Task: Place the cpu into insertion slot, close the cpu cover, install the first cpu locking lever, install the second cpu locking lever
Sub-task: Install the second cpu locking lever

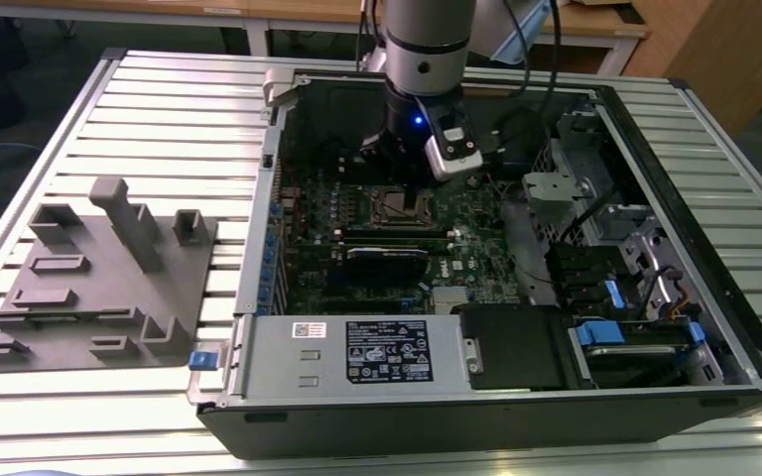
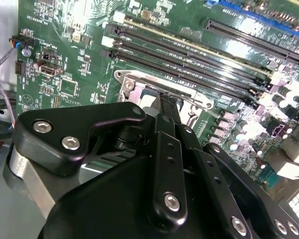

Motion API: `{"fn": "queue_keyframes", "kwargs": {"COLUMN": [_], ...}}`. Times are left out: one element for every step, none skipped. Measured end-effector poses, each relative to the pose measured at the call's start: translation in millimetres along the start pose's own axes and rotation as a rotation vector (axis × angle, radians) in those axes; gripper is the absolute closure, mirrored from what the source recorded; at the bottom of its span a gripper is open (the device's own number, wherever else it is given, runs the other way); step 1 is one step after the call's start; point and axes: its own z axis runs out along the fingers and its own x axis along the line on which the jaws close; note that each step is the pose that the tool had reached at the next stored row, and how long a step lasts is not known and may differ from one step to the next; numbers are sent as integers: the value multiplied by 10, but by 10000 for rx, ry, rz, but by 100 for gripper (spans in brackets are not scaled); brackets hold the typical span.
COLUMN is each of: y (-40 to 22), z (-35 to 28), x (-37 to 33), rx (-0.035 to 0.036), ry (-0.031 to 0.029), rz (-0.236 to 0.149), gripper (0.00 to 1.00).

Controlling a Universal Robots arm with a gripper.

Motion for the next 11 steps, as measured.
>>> {"fn": "queue_keyframes", "kwargs": {"y": [-9, -18, -26, -35, -42, -51, -56, -59, -59, -59, -59], "z": [0, 0, 1, 1, 1, 1, 1, 1, 1, 1, 1], "x": [-2, -4, -5, -7, -9, -10, -11, -12, -11, -12, -12], "rx": [3, 6, 8, 12, 14, 17, 21, 23, 23, 25, 25], "ry": [-1, -1, -2, -2, -3, -3, -4, -5, -5, -5, -5], "rz": [0, 0, -1, -1, -1, -1, -2, -1, 0, -2, -2], "gripper": [89, 89, 89, 89, 89, 89, 89, 89, 89, 89, 89]}}
